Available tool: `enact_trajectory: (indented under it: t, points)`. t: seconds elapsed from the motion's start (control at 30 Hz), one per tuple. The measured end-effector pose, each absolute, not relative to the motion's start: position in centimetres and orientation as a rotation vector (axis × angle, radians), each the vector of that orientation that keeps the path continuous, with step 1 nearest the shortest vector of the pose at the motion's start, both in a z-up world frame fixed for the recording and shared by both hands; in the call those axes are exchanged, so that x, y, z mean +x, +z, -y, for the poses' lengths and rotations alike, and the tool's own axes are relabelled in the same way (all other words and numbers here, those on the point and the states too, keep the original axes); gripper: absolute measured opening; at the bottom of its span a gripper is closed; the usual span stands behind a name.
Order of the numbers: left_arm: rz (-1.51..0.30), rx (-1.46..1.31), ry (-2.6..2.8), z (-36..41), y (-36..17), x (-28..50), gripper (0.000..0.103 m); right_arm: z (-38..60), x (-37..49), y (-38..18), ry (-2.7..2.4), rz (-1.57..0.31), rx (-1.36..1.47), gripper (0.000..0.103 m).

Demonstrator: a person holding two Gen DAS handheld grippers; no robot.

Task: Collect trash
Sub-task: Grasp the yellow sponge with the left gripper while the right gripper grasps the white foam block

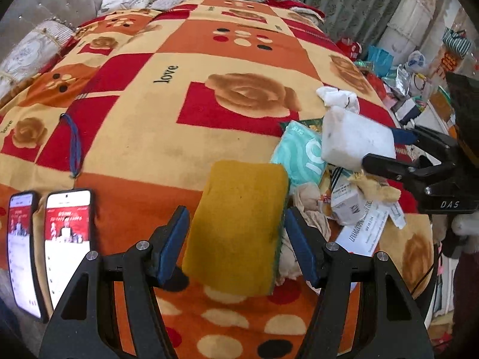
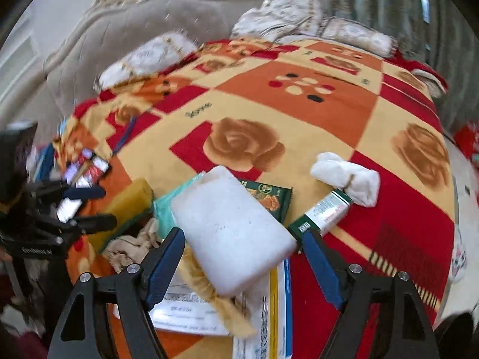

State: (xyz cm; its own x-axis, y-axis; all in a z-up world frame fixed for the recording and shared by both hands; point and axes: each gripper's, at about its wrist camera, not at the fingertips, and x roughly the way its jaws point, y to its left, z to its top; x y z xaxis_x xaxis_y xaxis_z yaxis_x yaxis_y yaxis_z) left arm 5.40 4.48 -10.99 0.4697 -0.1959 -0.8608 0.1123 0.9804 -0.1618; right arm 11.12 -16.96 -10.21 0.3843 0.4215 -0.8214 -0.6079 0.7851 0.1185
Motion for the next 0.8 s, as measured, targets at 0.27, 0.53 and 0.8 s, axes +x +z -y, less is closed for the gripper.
enact_trajectory:
  t: [0.27,0.53,0.8]
  points:
    - [-1.102,-0.107,-0.191,-4.6,-12.4,6.4,0.063,17.2,11.4,-11.4,0.672,-0.977,-0.150,0.070]
    - [-1.030,-0.130,-0.224,-3.7,-8.5,5.9,0.052,20.3,9.6,-8.2,0.623,-0.887,-0.001,0.069]
    - [-0.960,-0.111,-0.285,0.4,-4.8,5.8,0.052,25.3,7.2,-6.7,0.510,-0.854,0.073,0.070]
